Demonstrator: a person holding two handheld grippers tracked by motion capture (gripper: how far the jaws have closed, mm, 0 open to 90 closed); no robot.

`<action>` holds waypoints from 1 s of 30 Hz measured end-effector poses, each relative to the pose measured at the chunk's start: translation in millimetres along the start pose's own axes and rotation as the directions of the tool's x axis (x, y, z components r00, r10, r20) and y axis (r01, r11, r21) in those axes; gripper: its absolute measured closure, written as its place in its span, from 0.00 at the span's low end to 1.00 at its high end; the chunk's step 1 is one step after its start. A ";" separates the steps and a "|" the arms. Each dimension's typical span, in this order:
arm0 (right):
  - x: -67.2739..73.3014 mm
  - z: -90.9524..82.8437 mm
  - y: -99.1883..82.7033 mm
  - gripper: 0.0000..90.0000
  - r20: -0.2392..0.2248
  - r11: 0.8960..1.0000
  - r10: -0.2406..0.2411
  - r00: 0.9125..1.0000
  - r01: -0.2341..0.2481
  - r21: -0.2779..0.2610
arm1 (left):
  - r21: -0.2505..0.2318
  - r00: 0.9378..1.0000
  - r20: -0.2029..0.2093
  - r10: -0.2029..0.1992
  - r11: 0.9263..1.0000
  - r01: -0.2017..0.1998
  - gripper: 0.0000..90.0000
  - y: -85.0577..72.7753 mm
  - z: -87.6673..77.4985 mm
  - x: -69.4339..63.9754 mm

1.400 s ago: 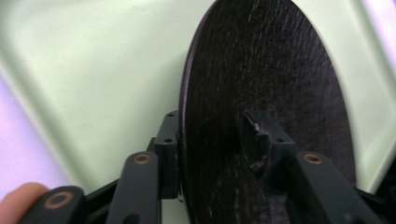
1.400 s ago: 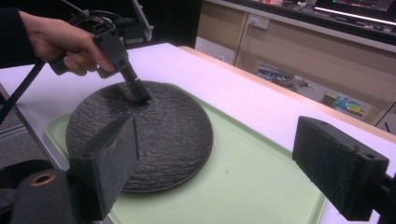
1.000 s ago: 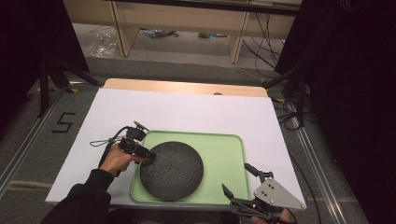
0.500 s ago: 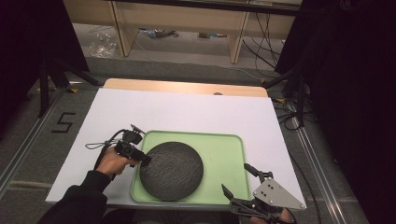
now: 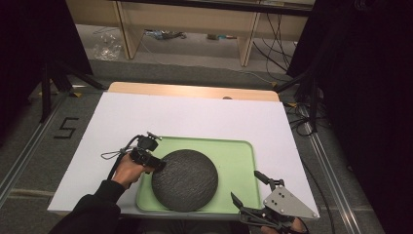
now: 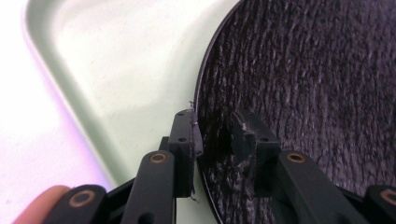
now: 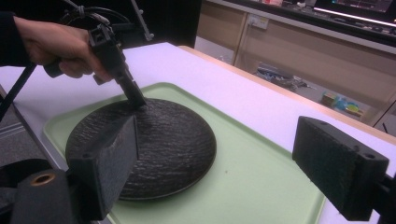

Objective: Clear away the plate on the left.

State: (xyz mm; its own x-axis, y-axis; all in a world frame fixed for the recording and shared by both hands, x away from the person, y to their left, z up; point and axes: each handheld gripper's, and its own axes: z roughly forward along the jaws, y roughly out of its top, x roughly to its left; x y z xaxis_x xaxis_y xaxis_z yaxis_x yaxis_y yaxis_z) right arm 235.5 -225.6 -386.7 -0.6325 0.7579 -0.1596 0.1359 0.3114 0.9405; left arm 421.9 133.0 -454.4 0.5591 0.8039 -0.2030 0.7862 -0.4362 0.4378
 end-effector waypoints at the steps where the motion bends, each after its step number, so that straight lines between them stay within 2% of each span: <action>1: 0.2 0.0 0.0 0.17 -0.002 1.000 0.002 1.000 -0.002 0.004 | -0.003 1.000 0.006 0.006 1.000 -0.006 0.76 2.9 2.6 -3.5; 2: -0.1 0.2 -0.1 0.17 0.000 1.000 -0.009 1.000 0.009 0.000 | -0.004 1.000 0.015 0.009 1.000 -0.009 0.76 4.9 4.0 -4.2; 11: 0.1 0.3 -0.2 0.17 -0.006 1.000 -0.002 1.000 0.002 0.002 | -0.028 1.000 0.006 0.030 0.999 -0.030 0.76 13.0 10.9 -13.9; 12: 0.4 0.1 -0.3 0.17 -0.007 1.000 -0.003 1.000 0.003 0.003 | -0.043 1.000 0.020 0.023 0.999 -0.022 0.76 14.1 12.9 -15.2; 16: 0.2 0.1 0.0 0.17 -0.006 1.000 0.002 1.000 -0.002 0.003 | -0.039 0.998 0.040 0.050 0.998 -0.048 0.71 16.6 14.7 -19.3; 18: 0.4 0.0 -0.2 0.17 -0.008 1.000 -0.005 1.000 0.005 0.002 | -0.053 0.998 0.050 0.041 0.998 -0.038 0.68 16.9 16.3 -21.2; 19: 0.5 0.1 -0.2 0.17 -0.009 1.000 -0.007 1.000 0.007 0.002 | -0.039 0.996 0.058 0.068 0.997 -0.066 0.68 17.8 15.6 -20.0; 25: 0.2 0.4 -0.1 0.17 -0.008 1.000 -0.005 1.000 0.005 0.001 | -0.049 0.995 0.064 0.071 0.996 -0.068 0.67 19.5 17.9 -22.1; 26: 0.2 0.5 -0.1 0.17 -0.008 1.000 -0.003 1.000 0.003 0.002 | -0.071 0.996 0.068 0.050 0.996 -0.045 0.67 20.1 20.0 -24.1; 27: 0.2 0.5 -0.1 0.17 -0.008 1.000 -0.003 1.000 0.003 0.002 | -0.071 0.996 0.068 0.050 0.996 -0.045 0.67 20.1 20.0 -24.1; 28: 0.4 0.5 -0.3 0.17 -0.009 1.000 -0.005 1.000 0.005 0.002 | -0.057 0.995 0.069 0.072 0.996 -0.068 0.67 21.2 19.6 -22.7; 29: 0.8 0.5 -0.1 0.17 -0.009 1.000 -0.004 1.000 0.004 0.005 | -0.081 0.996 0.074 0.049 0.996 -0.043 0.66 21.9 21.9 -25.7; 30: 0.8 0.5 -0.1 0.17 -0.008 1.000 -0.003 1.000 0.003 0.005 | -0.058 0.994 0.075 0.075 0.996 -0.071 0.66 22.9 20.8 -24.5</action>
State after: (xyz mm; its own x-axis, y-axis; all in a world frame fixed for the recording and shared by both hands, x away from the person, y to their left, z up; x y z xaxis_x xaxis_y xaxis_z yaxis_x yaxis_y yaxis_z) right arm 235.3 -224.7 -387.0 -0.6390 0.7524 -0.1600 0.1375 0.3164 0.9386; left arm 431.7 95.0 -457.6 0.6344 0.7366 -0.2343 0.7280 -0.4675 0.5014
